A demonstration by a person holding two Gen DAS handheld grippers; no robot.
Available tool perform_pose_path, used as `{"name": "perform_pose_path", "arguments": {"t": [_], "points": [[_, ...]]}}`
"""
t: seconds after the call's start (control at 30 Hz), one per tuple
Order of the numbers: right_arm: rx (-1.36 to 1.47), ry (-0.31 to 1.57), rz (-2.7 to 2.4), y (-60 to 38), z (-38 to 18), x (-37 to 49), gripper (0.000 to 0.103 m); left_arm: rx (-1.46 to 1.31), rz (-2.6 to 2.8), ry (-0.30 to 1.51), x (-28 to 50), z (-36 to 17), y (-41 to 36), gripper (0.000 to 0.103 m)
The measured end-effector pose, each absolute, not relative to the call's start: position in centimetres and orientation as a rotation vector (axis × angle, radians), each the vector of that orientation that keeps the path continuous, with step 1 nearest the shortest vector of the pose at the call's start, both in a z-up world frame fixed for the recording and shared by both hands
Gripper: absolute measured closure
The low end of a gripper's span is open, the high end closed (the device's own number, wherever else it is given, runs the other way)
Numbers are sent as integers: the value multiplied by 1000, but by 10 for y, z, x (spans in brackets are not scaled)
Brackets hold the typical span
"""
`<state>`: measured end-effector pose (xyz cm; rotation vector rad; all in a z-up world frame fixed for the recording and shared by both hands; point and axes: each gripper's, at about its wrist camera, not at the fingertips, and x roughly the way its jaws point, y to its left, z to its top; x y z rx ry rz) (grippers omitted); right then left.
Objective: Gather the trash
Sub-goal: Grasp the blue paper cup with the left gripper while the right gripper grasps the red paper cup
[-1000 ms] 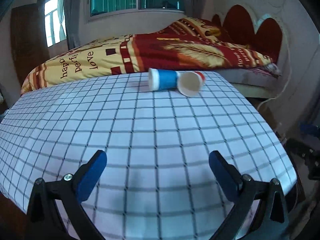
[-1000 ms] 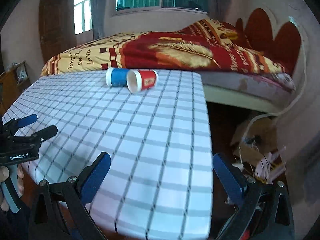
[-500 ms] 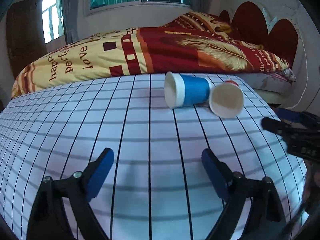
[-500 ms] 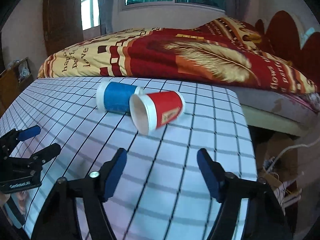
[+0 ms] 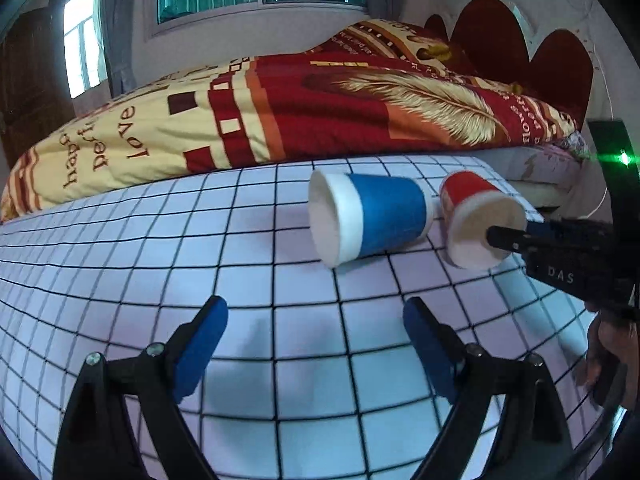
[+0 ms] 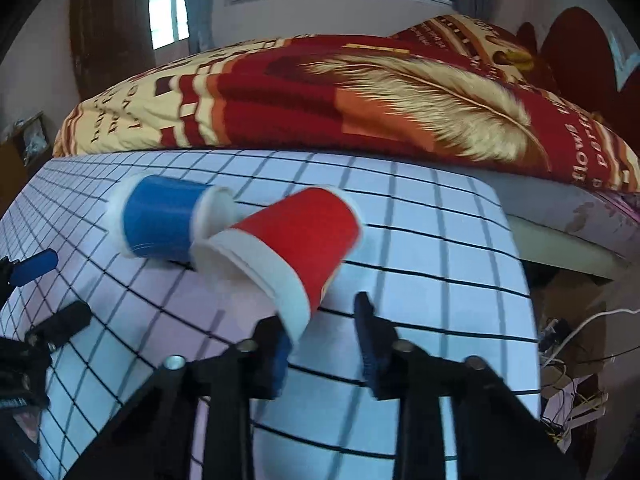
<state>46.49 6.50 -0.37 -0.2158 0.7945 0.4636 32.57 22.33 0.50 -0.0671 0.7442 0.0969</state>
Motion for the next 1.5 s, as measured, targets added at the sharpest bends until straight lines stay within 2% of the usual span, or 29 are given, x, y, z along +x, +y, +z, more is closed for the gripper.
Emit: {"name": "perform_pose_path", "arguments": {"t": [0.07,0.1,0.43,0.57,0.83,0.87,0.9,0.93,1.0,1.5], "points": [[-206,793,452,55,-3,468,97,-86,81,746,335,5,223,13],[-194,794,450,49,-3,470,99,-91,72,746,339,4,222,16],[-164,772,440,12,3,464,100,-100,-38,802,380,-5,204,45],[-155,773,435,3,2,463,100,-97,-137,801,381,-3,186,72],[-133,804,441,1,-2,475,99,-78,-152,802,402,-2,164,73],[-128,811,439,2,-3,477,99,-74,-149,818,405,-5,163,75],[-119,814,445,3,-4,479,99,-76,-146,842,408,-8,162,90],[-110,818,452,2,-4,479,99,-81,-141,839,406,-8,163,91],[-89,823,466,-1,-3,478,100,-74,-129,814,398,-3,162,98],[-118,756,460,-14,25,412,100,-85,-89,739,329,28,166,99]]}}
